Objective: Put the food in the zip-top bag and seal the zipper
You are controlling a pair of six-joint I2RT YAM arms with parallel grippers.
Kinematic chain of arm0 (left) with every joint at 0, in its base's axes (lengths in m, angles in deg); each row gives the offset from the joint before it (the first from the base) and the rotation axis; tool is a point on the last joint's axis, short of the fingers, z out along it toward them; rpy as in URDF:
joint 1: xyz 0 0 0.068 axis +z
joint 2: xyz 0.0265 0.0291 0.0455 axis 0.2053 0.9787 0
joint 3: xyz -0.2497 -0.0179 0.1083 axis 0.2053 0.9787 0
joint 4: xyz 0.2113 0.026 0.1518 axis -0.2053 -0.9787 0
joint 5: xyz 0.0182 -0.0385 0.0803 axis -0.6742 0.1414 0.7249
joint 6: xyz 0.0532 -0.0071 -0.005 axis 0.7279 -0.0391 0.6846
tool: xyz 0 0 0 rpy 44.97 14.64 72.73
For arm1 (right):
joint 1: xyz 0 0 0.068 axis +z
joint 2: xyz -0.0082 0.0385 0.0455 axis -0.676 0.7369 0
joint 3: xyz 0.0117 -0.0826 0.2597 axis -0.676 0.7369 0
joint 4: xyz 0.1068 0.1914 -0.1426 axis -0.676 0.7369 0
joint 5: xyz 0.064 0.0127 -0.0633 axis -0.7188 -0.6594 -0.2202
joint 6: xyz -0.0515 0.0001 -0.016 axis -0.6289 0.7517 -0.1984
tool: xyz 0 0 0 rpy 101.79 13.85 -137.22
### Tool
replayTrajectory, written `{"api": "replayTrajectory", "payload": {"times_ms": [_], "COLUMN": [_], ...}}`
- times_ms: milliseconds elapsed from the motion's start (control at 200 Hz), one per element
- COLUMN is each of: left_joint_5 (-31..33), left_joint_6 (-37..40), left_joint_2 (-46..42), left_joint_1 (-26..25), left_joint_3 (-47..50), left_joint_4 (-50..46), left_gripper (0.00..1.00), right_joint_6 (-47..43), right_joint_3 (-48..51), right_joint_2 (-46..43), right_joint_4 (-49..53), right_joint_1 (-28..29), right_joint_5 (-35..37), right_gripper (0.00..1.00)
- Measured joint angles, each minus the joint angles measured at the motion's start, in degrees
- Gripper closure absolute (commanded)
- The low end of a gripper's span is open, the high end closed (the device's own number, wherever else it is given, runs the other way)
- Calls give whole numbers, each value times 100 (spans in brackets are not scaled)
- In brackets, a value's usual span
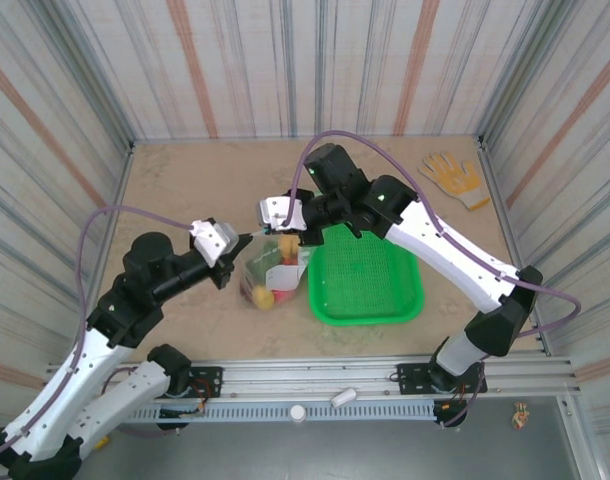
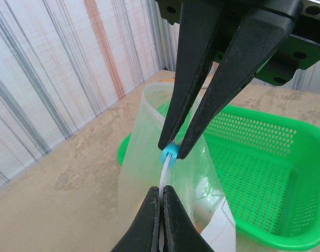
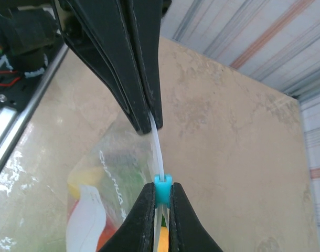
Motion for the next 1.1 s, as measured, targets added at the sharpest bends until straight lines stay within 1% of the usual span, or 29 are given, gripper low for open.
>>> {"api": "replayTrajectory", "payload": {"times_ms": [416, 922, 1097], "left_joint_5": [715, 1606, 1757], "left_joint_6": [308, 540, 555], "left_joint_2": [-127, -767, -946], "left_joint_1": [-37, -37, -37], "left_joint_3": [-243, -243, -243], "left_joint_4": [-111, -48, -28], "left_gripper": [100, 100, 100], "right_joint_6": [92, 678, 955], "right_joint_3": [160, 1086, 1515], "right_joint_2": [-201, -752, -990], "right_joint_4": [-138, -380, -560], "right_joint_1": [-140, -704, -938], "right_joint_5": [516, 918, 1113], "right_gripper": [99, 100, 100]}}
